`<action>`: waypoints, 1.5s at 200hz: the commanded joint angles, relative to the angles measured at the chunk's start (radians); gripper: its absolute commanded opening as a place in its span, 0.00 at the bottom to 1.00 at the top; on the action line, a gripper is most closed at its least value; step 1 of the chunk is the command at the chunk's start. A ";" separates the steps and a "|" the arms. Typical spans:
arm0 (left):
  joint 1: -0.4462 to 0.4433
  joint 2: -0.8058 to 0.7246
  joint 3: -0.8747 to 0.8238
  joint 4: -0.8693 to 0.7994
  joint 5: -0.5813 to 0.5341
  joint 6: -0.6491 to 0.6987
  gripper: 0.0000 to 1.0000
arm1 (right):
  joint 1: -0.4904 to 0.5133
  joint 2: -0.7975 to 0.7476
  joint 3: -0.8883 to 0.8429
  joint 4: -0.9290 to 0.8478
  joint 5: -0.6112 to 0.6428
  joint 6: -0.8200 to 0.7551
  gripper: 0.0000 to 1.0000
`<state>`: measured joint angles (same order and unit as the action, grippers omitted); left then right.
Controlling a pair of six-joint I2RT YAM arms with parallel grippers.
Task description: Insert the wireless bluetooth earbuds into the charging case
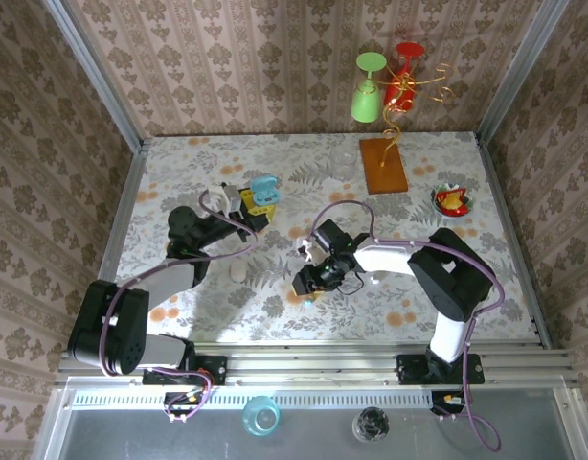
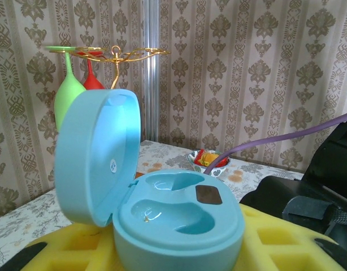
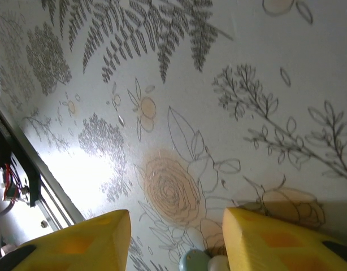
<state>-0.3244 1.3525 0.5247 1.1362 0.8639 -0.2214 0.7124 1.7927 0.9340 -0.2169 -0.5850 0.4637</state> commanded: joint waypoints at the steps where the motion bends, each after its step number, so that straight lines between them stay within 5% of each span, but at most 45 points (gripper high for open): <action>1: 0.010 -0.015 0.000 -0.007 0.015 0.027 0.41 | 0.014 -0.033 -0.038 -0.083 -0.020 -0.002 0.47; 108: 0.050 -0.009 -0.006 -0.004 0.009 0.046 0.42 | 0.027 -0.091 -0.061 -0.140 0.051 0.026 0.36; 151: 0.096 -0.001 0.007 -0.009 -0.025 0.075 0.42 | 0.087 -0.185 0.008 -0.267 0.332 0.005 0.48; 210: 0.171 -0.003 0.054 -0.053 -0.043 0.115 0.42 | 0.323 -0.127 0.186 -0.502 0.806 0.063 0.46; 300: 0.221 -0.063 0.060 -0.091 -0.031 0.139 0.41 | 0.490 0.199 0.534 -0.829 1.028 0.184 0.39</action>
<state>-0.1150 1.3144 0.5636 1.0321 0.8219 -0.1005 1.1851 1.9312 1.3903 -0.9024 0.3271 0.5831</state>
